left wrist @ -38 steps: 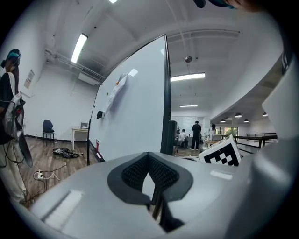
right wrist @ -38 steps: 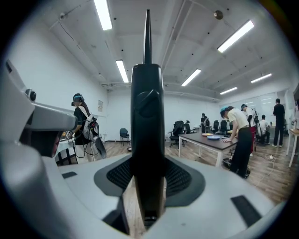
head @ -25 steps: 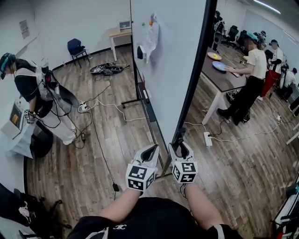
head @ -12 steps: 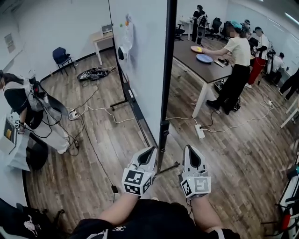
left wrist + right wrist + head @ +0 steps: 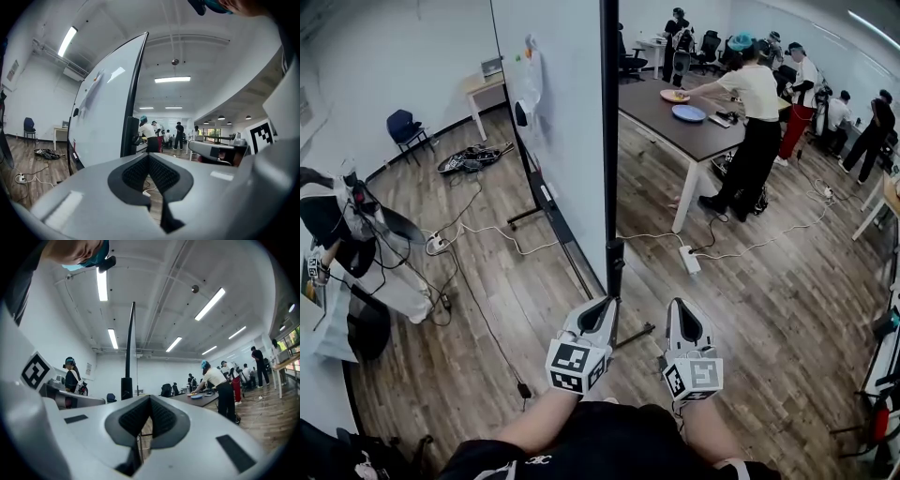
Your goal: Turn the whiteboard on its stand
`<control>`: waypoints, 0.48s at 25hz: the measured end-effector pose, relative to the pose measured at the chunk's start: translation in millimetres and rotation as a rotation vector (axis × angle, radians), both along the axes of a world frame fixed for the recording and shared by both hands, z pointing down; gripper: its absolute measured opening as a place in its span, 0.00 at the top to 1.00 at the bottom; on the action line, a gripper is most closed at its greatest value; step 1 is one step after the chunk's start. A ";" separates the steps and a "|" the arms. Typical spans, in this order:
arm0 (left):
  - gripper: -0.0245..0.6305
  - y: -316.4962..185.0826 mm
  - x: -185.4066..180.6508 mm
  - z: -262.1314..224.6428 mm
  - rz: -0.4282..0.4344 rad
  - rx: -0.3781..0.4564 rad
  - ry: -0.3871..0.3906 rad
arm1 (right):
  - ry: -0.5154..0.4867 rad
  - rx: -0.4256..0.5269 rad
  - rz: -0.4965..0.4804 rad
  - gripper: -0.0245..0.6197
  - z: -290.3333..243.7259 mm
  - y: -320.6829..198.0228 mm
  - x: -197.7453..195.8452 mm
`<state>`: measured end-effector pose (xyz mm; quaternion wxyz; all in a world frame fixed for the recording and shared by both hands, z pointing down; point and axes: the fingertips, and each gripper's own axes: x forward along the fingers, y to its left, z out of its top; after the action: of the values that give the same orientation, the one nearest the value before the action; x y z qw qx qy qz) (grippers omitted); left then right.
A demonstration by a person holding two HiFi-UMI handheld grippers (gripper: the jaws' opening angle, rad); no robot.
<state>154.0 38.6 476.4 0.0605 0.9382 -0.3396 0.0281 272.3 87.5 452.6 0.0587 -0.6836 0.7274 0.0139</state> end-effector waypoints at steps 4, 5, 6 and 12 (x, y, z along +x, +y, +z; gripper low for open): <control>0.95 -2.5 -1.1 -0.2 0.003 -0.003 0.001 | 0.003 -0.014 -0.001 0.95 1.4 -3.2 -2.1; 0.95 -3.0 -1.9 -1.1 0.002 -0.002 0.002 | 0.007 -0.019 -0.002 0.95 1.9 -4.0 -3.3; 0.95 -3.2 -2.8 -2.0 0.001 -0.001 0.005 | 0.010 -0.023 -0.004 0.95 2.1 -4.6 -4.4; 0.95 -1.1 -3.0 -2.9 -0.002 -0.001 0.009 | 0.028 -0.043 -0.007 0.95 2.9 -5.0 -6.2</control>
<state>151.0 37.5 473.5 0.0628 0.9380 -0.3402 0.0238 266.2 82.5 455.6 0.0339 -0.6817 0.7308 0.0076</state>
